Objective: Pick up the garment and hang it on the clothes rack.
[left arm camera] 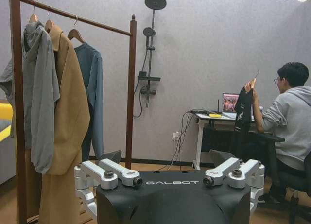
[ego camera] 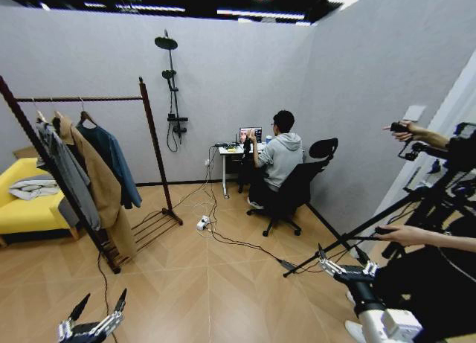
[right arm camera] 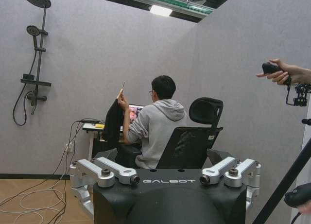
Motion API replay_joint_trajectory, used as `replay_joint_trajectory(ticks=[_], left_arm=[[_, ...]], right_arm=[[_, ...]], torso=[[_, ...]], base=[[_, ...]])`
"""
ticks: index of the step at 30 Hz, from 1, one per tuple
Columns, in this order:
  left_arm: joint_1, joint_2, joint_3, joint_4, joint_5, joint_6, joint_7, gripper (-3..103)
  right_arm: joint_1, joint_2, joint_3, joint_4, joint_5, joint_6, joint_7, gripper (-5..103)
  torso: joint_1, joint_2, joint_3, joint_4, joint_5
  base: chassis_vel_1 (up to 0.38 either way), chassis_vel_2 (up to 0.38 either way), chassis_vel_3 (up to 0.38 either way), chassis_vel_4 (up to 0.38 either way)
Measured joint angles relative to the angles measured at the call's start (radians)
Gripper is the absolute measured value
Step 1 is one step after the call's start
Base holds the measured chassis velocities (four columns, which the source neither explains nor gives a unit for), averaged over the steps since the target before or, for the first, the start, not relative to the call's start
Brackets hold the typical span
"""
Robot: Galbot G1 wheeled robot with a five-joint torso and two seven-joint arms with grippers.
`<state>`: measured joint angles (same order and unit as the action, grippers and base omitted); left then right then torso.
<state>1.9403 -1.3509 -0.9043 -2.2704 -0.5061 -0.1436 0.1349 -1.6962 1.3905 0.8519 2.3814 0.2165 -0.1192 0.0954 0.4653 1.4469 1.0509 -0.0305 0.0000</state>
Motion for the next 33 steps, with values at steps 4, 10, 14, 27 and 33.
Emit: replay_joint_trajectory(ticks=[4, 10, 14, 27, 33], left_arm=[[0.000, 0.000, 0.000, 0.000, 0.000, 0.000, 0.000, 100], [0.000, 0.000, 0.000, 0.000, 0.000, 0.000, 0.000, 100], [0.000, 0.000, 0.000, 0.000, 0.000, 0.000, 0.000, 100], [0.000, 0.000, 0.000, 0.000, 0.000, 0.000, 0.000, 100], [0.000, 0.000, 0.000, 0.000, 0.000, 0.000, 0.000, 100]], right_arm=[[0.000, 0.000, 0.000, 0.000, 0.000, 0.000, 0.000, 100], [0.000, 0.000, 0.000, 0.000, 0.000, -0.001, 0.001, 100], [0.000, 0.000, 0.000, 0.000, 0.000, -0.001, 0.000, 100], [0.000, 0.000, 0.000, 0.000, 0.001, -0.001, 0.001, 100], [0.000, 0.000, 0.000, 0.000, 0.001, -0.001, 0.001, 100]], torso=[[0.000, 0.000, 0.000, 0.0000, 0.0000], [0.000, 0.000, 0.000, 0.0000, 0.0000], [0.000, 0.000, 0.000, 0.0000, 0.0000], [0.000, 0.000, 0.000, 0.0000, 0.0000], [0.000, 0.000, 0.000, 0.0000, 0.0000]], base=[[0.000, 0.000, 0.000, 0.000], [0.000, 0.000, 0.000, 0.000], [0.000, 0.000, 0.000, 0.000], [0.000, 0.000, 0.000, 0.000], [0.000, 0.000, 0.000, 0.000]])
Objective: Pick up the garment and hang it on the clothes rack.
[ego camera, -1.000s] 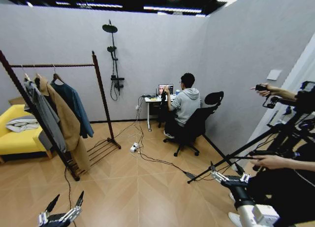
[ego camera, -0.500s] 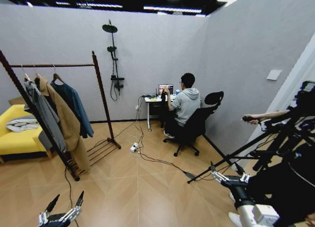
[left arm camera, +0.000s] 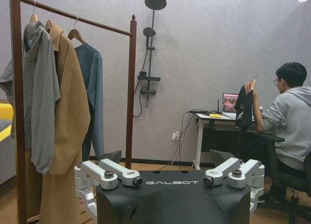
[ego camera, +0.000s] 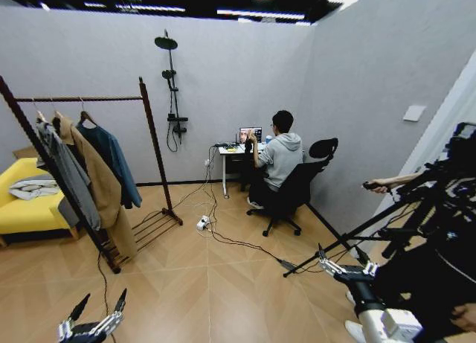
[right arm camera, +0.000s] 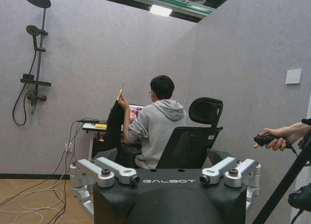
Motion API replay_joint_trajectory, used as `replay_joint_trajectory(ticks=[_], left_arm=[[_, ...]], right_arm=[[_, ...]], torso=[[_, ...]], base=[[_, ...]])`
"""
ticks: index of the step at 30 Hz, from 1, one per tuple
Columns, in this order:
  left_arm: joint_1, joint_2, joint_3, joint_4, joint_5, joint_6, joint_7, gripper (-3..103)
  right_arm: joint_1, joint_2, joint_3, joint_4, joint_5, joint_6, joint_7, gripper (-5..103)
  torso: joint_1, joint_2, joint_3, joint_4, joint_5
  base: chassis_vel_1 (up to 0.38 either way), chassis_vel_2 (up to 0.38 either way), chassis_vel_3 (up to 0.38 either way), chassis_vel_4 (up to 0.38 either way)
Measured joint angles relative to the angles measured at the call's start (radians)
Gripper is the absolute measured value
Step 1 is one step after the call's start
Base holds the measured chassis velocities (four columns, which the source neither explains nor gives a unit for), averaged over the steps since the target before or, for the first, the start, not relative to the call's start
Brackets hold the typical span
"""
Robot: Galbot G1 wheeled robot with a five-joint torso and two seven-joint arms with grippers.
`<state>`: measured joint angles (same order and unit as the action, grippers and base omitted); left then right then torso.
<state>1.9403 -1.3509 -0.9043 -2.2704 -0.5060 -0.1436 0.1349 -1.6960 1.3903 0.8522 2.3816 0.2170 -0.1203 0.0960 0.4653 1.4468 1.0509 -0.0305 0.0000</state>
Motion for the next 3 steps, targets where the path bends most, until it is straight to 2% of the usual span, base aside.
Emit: replay_joint_trajectory(ticks=[3], left_arm=[[0.000, 0.000, 0.000, 0.000, 0.000, 0.000, 0.000, 100]], right_arm=[[0.000, 0.000, 0.000, 0.000, 0.000, 0.000, 0.000, 100]], torso=[[0.000, 0.000, 0.000, 0.0000, 0.0000]], base=[[0.000, 0.000, 0.000, 0.000]])
